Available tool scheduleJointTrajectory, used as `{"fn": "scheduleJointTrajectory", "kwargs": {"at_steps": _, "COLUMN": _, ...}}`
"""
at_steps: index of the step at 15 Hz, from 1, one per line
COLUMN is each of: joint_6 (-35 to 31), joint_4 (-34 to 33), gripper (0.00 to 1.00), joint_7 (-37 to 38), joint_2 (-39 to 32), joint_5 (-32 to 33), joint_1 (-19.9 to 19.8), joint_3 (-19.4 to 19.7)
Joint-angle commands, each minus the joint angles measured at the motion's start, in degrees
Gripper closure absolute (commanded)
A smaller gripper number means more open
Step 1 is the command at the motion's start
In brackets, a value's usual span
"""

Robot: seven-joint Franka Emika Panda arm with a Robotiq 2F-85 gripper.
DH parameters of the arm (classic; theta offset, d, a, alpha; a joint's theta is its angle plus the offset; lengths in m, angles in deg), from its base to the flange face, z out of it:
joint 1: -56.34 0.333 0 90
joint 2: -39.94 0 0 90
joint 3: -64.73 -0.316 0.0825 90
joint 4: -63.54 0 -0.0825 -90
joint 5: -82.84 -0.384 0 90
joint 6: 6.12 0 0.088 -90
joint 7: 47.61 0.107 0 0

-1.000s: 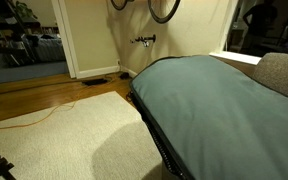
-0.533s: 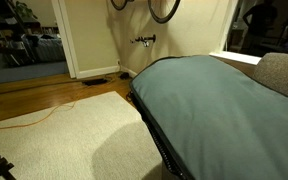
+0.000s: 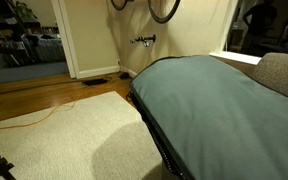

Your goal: Move the zip to the right

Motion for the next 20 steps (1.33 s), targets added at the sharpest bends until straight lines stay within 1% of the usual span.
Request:
{"fn": "scheduleJointTrajectory", "kwargs": {"at_steps": 1, "joint_6": 0.0, "joint_4": 0.0, "gripper": 0.0, "joint_7": 0.4, "joint_2": -0.1, "joint_5": 0.5, "joint_1": 0.5, "joint_3": 0.5}}
{"fn": "scheduleJointTrajectory", "kwargs": {"at_steps": 11, "joint_6": -0.6, "joint_4": -1.1, "gripper": 0.0, "joint_7": 0.3, "joint_2": -1.7, "joint_5": 0.9, "joint_1": 0.0, "joint_3": 0.4}}
{"fn": "scheduleJointTrajectory", "kwargs": {"at_steps": 20, "joint_6": -3.8, "joint_4": -2.0, "gripper": 0.0, "joint_7": 0.9, "joint_2": -5.5, "joint_5": 2.6, "joint_1": -0.5, "joint_3": -0.9}}
